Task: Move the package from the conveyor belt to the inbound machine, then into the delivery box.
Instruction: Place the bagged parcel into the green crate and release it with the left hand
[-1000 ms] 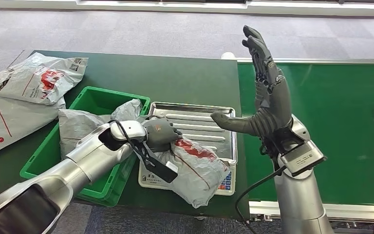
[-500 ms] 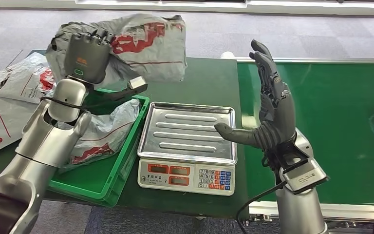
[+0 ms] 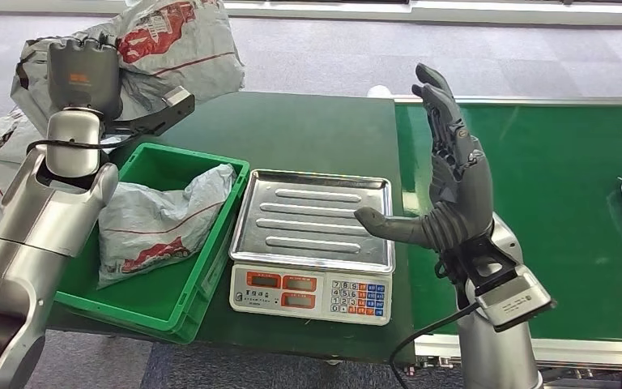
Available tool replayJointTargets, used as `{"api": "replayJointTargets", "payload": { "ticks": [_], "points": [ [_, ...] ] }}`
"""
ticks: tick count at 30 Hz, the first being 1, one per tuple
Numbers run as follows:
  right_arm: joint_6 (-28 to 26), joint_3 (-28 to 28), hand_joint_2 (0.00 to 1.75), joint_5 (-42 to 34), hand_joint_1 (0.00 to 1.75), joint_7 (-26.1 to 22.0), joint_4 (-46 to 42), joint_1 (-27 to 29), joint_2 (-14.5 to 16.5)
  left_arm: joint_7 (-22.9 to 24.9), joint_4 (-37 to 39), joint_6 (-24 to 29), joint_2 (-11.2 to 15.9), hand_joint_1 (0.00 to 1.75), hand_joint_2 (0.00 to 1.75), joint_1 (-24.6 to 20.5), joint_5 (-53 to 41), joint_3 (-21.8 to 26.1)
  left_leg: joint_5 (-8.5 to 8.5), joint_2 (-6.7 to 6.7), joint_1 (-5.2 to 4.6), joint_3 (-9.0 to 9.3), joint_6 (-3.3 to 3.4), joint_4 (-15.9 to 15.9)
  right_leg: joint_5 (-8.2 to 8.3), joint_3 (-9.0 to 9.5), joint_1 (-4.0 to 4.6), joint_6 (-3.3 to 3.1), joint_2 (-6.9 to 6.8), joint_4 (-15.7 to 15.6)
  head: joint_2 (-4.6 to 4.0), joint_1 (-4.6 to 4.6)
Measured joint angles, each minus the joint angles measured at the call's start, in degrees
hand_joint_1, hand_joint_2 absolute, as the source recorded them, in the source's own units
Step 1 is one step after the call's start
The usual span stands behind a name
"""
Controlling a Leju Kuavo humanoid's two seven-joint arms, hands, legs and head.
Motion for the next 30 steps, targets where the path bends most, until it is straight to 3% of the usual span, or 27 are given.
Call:
{"api": "replayJointTargets", "payload": {
  "ticks": [1,2,5,12,19,21,25,30],
  "points": [
    [0.07,-0.02,1.75,-0.02,0.00,0.00,0.01,-0.18,0.12,0.47,2.11,-0.22,0.03,0.35,1.75,-0.62,0.00,-0.07,0.00,0.01,0.00,0.00,0.00,0.00,0.00,-0.01,0.00,0.00,0.02,0.00,0.00,0.00],
    [0.08,-0.03,1.75,-0.02,0.00,0.01,0.01,-0.31,0.24,0.79,4.30,-0.24,0.03,0.00,1.31,-1.24,0.00,-0.12,0.00,0.03,0.00,0.00,0.00,0.00,0.01,-0.02,0.00,-0.01,0.05,0.00,0.00,0.00],
    [-0.08,-0.03,1.75,0.13,0.00,0.01,0.01,-0.39,0.45,1.95,9.72,0.02,0.03,0.00,0.00,-2.44,0.00,-0.13,0.00,0.06,0.00,0.00,0.00,0.00,0.02,-0.05,0.00,-0.03,0.08,0.00,0.00,-0.01],
    [-1.88,-0.03,1.75,0.27,0.00,0.01,0.01,-0.28,0.44,6.07,14.11,3.36,0.17,0.00,0.00,-2.63,0.00,0.44,0.00,0.04,0.00,-0.05,0.00,0.00,0.02,-0.06,0.01,-0.04,0.06,0.00,0.00,-0.01],
    [-3.70,-0.03,1.75,-0.50,0.00,0.01,0.01,0.50,-0.08,6.28,8.67,7.66,0.10,0.00,0.00,-0.60,-0.01,5.48,0.00,0.04,0.00,-0.06,0.00,0.00,0.02,-0.09,0.01,-0.04,0.07,0.00,0.00,0.00],
    [-3.69,-0.03,1.75,-0.51,0.00,0.08,0.01,0.49,-0.15,3.87,6.40,10.76,-0.32,0.00,0.00,-0.13,0.20,7.92,0.00,0.04,0.00,-0.06,0.00,0.00,0.02,-0.10,0.01,-0.04,0.07,0.00,0.00,-0.01],
    [-3.78,-0.03,1.75,-0.44,0.00,0.33,0.01,0.54,-0.16,-5.50,-0.08,20.01,-2.69,0.00,0.00,1.85,3.61,15.58,-0.01,0.04,0.00,-0.06,0.00,0.00,0.02,-0.10,0.00,-0.04,0.07,0.00,0.00,0.00],
    [-4.08,-0.04,1.75,-0.44,0.00,0.30,0.02,0.69,-0.20,-11.34,-6.63,22.38,-5.46,0.00,0.00,4.50,9.75,21.80,-0.02,0.05,-0.01,-0.06,-0.01,0.00,0.02,-0.11,0.01,-0.04,0.09,0.00,0.00,-0.01]
  ]
}}
